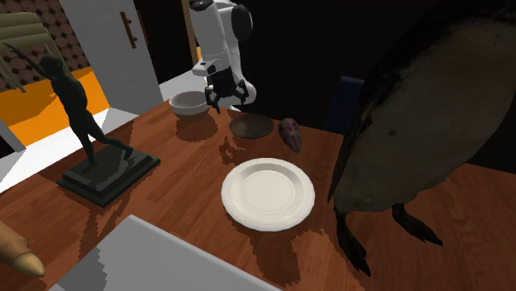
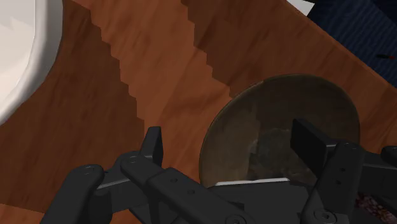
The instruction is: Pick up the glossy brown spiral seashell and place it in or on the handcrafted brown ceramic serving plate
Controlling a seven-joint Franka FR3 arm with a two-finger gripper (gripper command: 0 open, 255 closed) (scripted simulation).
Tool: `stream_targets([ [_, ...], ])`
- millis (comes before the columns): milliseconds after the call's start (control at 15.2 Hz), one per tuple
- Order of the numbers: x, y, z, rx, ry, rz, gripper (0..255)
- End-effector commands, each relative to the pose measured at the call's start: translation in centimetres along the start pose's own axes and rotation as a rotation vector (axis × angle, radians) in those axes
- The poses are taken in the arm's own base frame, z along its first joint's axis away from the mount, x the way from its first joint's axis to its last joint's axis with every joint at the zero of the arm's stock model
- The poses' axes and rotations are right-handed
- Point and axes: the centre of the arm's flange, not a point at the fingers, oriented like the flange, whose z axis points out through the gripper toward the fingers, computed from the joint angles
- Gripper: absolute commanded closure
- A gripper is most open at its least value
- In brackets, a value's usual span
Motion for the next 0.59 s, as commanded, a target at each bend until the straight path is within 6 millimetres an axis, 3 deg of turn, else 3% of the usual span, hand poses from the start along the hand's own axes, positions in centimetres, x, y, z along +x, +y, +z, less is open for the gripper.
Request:
stream_targets([
  [0,0.0,0.0,0.0,0.0,0.0,0.0,0],
  [528,6.2,-8.7,0.8,-0.013,0.005,0.038,0],
])
